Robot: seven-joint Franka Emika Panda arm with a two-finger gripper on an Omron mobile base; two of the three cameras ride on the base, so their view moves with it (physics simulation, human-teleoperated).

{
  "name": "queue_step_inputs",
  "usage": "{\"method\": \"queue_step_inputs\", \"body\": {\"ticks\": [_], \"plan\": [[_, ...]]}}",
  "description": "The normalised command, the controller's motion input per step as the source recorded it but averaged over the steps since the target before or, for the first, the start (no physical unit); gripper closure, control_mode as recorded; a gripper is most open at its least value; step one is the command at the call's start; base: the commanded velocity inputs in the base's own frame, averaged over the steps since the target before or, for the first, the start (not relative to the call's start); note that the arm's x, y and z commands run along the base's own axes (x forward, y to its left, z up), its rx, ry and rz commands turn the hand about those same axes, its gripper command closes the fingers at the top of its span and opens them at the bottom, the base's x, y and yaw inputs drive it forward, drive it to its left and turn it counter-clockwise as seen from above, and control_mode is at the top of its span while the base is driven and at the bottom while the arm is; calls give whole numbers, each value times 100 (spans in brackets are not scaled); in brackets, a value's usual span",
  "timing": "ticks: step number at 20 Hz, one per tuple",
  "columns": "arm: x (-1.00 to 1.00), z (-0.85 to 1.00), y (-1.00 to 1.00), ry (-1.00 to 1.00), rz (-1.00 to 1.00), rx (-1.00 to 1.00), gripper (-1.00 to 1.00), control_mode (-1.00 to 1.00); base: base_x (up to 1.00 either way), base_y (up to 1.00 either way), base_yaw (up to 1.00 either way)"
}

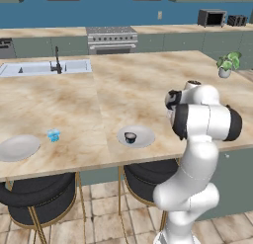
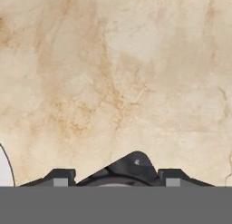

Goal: Place two yogurt containers on each plate.

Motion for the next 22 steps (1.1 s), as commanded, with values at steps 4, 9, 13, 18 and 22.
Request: {"method": "queue_step_inputs", "body": {"ticks": [4, 9, 13, 18, 22], "plan": [[16, 0, 51, 2, 0, 0, 100, -100, 0, 0, 0], [16, 0, 38, 0, 0, 0, 100, -100, 0, 0, 0], [24, 0, 36, 1, 0, 0, 100, -100, 0, 0, 0], [11, 0, 38, 0, 0, 0, 100, -100, 0, 0, 0], [0, 0, 49, 1, 2, 0, 100, -100, 0, 0, 0]]}}
